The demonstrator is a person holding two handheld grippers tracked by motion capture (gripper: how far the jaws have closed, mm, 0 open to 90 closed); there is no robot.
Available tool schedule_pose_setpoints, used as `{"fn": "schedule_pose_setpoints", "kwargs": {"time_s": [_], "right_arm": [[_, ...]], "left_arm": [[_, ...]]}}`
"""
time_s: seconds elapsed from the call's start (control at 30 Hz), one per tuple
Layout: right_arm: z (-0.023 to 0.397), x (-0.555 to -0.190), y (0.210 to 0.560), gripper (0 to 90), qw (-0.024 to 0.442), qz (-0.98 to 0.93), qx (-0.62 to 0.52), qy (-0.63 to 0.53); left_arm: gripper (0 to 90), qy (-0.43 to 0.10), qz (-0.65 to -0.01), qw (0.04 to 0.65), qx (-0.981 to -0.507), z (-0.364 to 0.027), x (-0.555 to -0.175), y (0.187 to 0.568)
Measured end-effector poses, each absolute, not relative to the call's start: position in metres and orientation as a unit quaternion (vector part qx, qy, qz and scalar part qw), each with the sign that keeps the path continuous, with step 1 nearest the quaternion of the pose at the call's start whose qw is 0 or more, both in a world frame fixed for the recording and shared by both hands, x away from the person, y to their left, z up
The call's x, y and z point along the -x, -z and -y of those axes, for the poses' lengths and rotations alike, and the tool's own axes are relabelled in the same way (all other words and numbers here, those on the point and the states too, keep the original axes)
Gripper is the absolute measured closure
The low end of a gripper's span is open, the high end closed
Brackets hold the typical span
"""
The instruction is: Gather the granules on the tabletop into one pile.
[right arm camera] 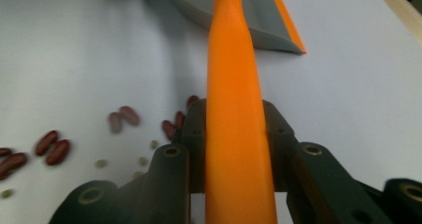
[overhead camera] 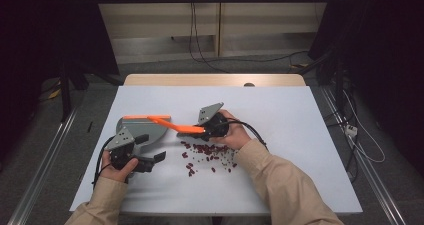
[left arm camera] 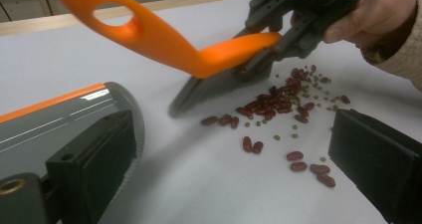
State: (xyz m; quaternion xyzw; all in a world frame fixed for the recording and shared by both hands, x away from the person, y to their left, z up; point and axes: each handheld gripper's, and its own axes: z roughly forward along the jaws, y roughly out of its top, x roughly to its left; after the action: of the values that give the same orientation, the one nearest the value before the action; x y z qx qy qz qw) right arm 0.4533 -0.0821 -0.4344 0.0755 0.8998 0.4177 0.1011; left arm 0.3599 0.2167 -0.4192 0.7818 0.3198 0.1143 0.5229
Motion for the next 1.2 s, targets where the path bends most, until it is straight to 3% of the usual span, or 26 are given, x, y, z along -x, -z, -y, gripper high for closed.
{"fn": "schedule_pose_setpoints", "kwargs": {"time_s": [0.4,0.73,0.97,1.2], "right_arm": [[0.1,-0.422,0.432,71.4,0.077,-0.901,-0.056,-0.424],[0.136,-0.431,0.412,71.4,0.124,-0.876,-0.12,-0.45],[0.167,-0.442,0.422,71.4,0.162,-0.88,-0.169,-0.413],[0.178,-0.43,0.436,71.4,0.155,-0.882,-0.183,-0.405]], "left_arm": [[4.7,-0.111,-0.314,0.518,-0.788,-0.214,-0.359,0.421],[4.7,-0.108,-0.31,0.519,-0.789,-0.213,-0.36,0.421],[4.7,-0.101,-0.306,0.52,-0.791,-0.21,-0.361,0.423],[4.7,-0.099,-0.304,0.522,-0.791,-0.21,-0.362,0.424]]}}
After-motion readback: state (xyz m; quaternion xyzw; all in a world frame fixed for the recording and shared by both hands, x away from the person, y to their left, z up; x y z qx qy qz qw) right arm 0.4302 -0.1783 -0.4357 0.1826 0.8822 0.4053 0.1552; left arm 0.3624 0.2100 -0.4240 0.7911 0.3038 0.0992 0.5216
